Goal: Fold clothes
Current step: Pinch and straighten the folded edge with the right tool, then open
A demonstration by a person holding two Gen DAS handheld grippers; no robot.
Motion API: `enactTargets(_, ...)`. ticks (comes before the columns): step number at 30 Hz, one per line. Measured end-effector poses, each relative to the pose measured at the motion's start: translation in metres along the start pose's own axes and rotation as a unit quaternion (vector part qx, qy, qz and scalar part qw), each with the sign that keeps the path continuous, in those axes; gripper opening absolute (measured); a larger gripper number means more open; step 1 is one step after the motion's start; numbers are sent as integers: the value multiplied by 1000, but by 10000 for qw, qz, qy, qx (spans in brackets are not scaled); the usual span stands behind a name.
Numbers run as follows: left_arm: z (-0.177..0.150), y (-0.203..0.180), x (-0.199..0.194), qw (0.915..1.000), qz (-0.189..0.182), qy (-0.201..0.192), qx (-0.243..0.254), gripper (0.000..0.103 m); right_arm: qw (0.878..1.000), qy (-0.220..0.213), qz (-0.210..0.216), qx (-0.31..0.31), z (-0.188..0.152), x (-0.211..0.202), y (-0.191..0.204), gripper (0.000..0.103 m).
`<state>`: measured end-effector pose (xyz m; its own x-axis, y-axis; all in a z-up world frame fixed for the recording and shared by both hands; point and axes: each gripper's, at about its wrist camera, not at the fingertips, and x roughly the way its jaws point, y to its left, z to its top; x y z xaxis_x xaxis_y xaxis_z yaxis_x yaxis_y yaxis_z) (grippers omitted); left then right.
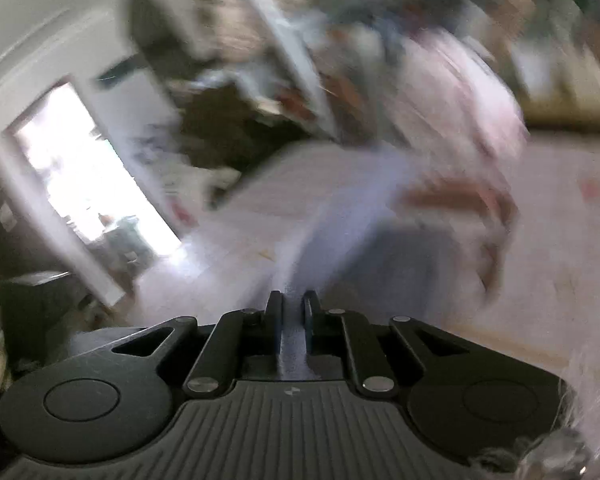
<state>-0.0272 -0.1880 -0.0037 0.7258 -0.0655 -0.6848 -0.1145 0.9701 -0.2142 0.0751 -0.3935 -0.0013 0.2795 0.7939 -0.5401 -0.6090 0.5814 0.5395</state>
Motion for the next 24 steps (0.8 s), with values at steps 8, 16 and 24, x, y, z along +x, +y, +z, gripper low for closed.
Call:
enactTargets(8,0,-5,2,9999,78,96,90,49,9937,333,-258,1043,-4,22,-39,10)
enactTargets(16,3,-17,-12,9994,161,28,302,51,9954,353,-518,726,-4,13,-29,16)
enactTargets(24,-2,-12,-31,9987,76,39,503,64,9924,306,-1189,47,-18,-21,-7,58)
